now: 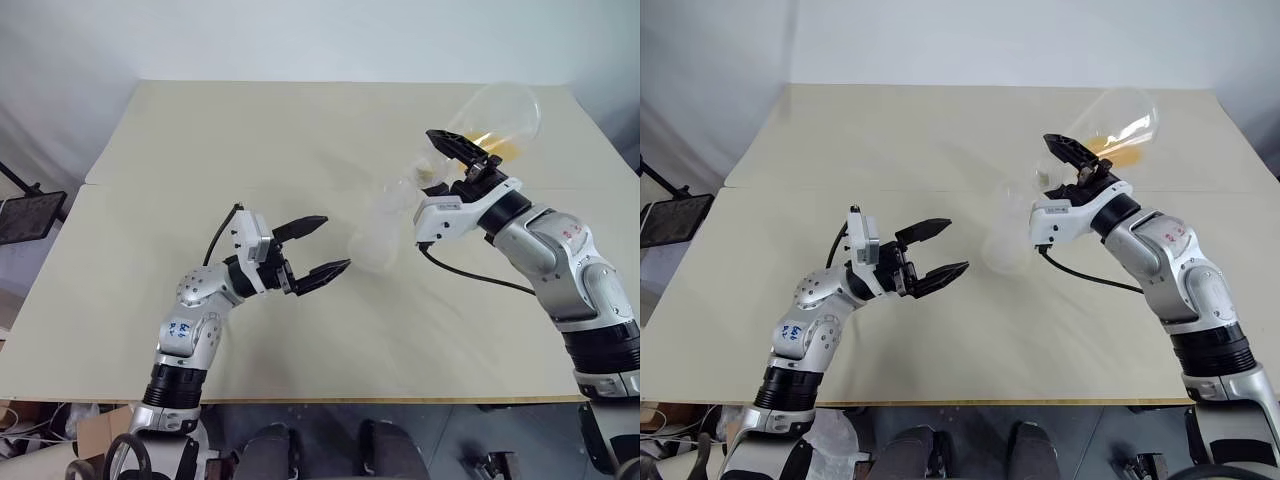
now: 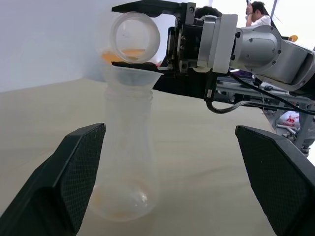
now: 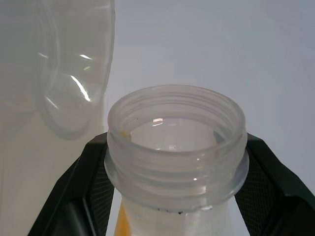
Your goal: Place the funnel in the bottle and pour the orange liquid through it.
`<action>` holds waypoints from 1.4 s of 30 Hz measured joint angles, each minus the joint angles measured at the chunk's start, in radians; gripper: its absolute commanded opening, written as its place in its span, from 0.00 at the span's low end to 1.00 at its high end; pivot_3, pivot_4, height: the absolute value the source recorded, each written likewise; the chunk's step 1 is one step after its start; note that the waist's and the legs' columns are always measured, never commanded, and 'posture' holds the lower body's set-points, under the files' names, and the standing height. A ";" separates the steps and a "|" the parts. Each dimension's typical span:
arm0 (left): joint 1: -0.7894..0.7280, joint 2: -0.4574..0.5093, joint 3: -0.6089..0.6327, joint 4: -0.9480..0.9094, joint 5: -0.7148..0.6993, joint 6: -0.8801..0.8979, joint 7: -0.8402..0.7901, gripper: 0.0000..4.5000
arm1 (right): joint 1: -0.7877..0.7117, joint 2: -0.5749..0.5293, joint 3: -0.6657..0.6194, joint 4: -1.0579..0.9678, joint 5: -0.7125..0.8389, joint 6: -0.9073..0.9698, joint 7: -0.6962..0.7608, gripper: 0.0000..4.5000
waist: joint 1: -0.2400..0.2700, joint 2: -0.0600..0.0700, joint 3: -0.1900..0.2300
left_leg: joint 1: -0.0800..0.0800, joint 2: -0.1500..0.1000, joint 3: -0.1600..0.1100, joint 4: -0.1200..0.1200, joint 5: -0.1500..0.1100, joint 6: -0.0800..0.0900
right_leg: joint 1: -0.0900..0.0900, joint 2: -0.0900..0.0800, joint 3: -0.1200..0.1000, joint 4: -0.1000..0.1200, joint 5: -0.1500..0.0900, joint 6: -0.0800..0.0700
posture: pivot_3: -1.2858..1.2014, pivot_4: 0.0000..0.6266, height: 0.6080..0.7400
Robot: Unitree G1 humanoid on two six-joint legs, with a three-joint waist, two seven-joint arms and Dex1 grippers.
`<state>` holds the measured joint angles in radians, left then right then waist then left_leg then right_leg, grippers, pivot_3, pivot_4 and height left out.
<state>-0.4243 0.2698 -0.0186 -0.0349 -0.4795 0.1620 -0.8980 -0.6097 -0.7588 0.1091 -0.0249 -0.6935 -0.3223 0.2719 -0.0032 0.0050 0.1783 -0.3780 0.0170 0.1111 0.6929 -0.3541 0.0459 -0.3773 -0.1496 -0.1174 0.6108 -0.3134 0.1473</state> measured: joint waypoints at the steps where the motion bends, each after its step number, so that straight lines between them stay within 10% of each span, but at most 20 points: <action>1: 0.000 -0.001 0.000 0.000 0.000 0.000 0.001 1.00 | 0.000 0.000 0.000 0.001 -0.002 -0.003 -0.001 0.63 | 0.000 0.000 0.000 | 0.000 0.000 0.000 0.000 0.000 0.000 | 0.000 0.000 0.000 0.000 0.000 0.000 | 0.52 0.24 1.00; 42: 0.024 -0.049 -0.012 -0.030 0.000 0.000 0.054 1.00 | -0.033 -0.016 0.006 0.066 -0.111 -0.075 -0.042 0.63 | -0.001 0.000 0.000 | 0.000 0.000 0.000 0.000 0.000 0.000 | 0.000 0.000 0.000 0.000 0.000 0.000 | 0.52 0.24 1.00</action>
<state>-0.4007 0.2212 -0.0304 -0.0652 -0.4795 0.1617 -0.8436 -0.6426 -0.7749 0.1154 0.0409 -0.8050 -0.3971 0.2301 -0.0042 0.0050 0.1783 -0.3780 0.0173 0.1110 0.6929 -0.3540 0.0458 -0.3770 -0.1494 -0.1175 0.6105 -0.3134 0.1473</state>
